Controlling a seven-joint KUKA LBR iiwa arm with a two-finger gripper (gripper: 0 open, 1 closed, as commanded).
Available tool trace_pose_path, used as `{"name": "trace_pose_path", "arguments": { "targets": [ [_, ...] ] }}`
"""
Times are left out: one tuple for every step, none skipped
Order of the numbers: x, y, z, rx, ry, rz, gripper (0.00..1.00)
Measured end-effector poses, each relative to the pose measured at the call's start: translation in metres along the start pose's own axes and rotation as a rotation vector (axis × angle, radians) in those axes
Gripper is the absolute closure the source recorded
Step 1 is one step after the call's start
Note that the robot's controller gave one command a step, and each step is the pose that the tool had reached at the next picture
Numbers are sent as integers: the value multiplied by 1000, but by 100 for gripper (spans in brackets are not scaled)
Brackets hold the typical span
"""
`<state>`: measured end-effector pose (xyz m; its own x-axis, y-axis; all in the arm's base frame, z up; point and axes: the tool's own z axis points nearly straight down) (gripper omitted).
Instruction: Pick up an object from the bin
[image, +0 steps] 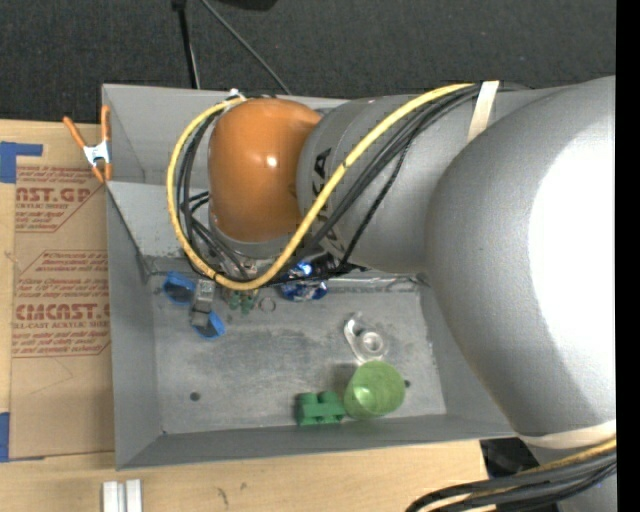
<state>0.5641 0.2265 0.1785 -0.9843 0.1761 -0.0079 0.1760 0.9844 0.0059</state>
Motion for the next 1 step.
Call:
{"name": "trace_pose_path", "arguments": {
  "targets": [
    [-14, 5, -46, 1, 2, 2, 100]
  ]
}}
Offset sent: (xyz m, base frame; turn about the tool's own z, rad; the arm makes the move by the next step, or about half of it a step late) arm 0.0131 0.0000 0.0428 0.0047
